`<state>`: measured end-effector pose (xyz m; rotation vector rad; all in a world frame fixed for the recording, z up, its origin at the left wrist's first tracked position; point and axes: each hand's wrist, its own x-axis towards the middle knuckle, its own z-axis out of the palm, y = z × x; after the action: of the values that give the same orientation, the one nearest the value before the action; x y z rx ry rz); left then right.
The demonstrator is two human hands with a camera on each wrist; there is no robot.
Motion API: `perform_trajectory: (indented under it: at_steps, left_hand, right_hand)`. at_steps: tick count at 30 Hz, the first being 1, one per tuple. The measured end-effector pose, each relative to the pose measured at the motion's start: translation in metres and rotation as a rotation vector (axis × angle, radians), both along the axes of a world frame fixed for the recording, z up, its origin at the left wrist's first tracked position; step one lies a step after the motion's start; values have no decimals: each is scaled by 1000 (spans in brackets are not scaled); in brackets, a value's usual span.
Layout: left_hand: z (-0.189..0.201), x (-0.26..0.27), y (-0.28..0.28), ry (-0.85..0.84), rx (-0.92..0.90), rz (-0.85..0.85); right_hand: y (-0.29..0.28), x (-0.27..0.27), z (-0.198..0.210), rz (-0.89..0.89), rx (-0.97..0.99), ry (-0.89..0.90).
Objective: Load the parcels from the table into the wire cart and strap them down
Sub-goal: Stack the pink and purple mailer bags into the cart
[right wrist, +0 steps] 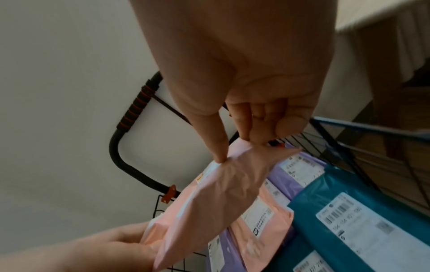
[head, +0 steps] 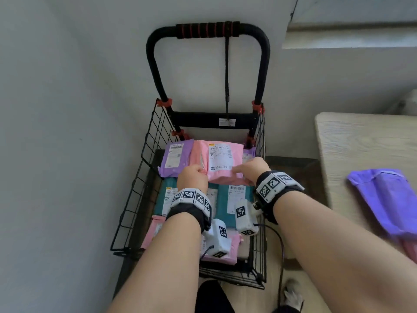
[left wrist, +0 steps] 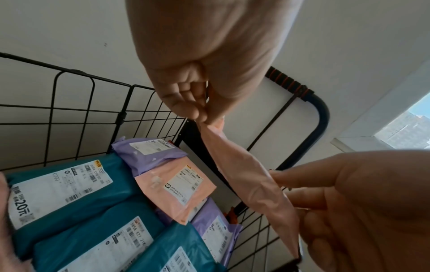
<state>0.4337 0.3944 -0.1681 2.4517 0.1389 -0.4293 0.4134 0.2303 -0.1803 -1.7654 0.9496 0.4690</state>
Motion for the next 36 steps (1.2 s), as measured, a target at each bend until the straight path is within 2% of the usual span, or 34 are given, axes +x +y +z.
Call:
perform_trajectory:
  at_steps: [4,8,11,13,14,15,21,29,32,36]
  left_hand:
    - [-26,30,12,29,6,-48]
    - [-55,53,5,60,-2,-98]
    - [-77,68,-7,91,-45,-98]
    - [-91,75,-15,118,-54,-112]
    - [-97,79,-19,123,-51,-130]
    - [-103,82,-23,126,-51,-143]
    - [-125,101,-53,126,-130,-218]
    - [-171,101,-68,298,-86,-418]
    - [-181,97,-65,431,-16,-538]
    - [-185,93,-63,582,5,-610]
  right_hand:
    - [16,19,-24,-4,21,74]
    - [17,41,-54,50,-60,219]
    - [9,53,-75,-76,4,161]
    - [0,60,-86,-178,-12,186]
    - [-6,61,-93,-173,-40,200]
    - [-11,64,-102,-231,1,181]
    - [-37,74,-130,-262,-37,185]
    - [-42,77,-150,-175,-222,324]
    - [-37,74,-159,-111,-201,390]
    - [-32,68,-166,-44,-165,429]
